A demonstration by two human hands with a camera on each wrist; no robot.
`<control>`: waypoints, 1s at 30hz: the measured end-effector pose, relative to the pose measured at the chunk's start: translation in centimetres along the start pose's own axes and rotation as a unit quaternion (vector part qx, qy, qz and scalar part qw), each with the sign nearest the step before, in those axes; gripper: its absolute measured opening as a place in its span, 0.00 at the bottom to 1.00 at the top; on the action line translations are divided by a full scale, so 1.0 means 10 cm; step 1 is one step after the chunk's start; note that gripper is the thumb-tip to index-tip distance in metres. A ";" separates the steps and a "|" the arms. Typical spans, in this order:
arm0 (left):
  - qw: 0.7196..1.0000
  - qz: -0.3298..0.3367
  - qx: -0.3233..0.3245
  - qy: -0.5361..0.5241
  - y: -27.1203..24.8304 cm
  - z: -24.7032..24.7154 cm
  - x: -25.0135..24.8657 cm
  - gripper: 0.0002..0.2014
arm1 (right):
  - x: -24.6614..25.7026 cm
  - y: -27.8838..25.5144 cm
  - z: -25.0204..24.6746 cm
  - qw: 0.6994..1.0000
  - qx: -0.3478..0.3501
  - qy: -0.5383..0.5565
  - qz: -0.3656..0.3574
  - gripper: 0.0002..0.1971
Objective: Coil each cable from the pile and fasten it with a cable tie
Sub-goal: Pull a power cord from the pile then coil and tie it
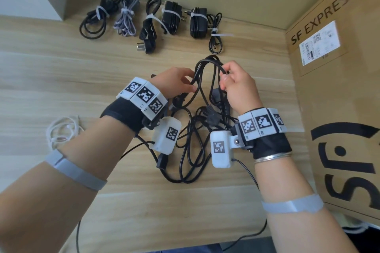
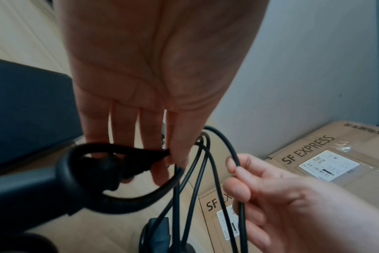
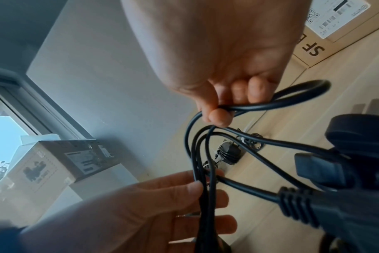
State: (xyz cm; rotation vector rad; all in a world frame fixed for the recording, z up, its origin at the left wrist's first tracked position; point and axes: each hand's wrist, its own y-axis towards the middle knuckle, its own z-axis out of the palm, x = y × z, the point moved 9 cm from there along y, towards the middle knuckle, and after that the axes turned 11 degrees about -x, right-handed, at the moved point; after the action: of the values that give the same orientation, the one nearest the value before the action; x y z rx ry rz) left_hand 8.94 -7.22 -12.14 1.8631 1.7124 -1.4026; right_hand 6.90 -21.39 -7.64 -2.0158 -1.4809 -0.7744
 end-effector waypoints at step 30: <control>0.986 0.008 0.146 -0.085 -0.23 0.13 -0.15 0.20 | 0.31 0.08 -0.23 0.998 -0.059 0.018 -0.026 0.06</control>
State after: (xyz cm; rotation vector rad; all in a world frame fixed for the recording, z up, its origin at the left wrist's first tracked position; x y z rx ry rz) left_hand 6.57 -8.46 -10.70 1.8260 1.4728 -1.8321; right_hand 8.08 -21.14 -3.92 -2.0455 -1.5048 -0.9349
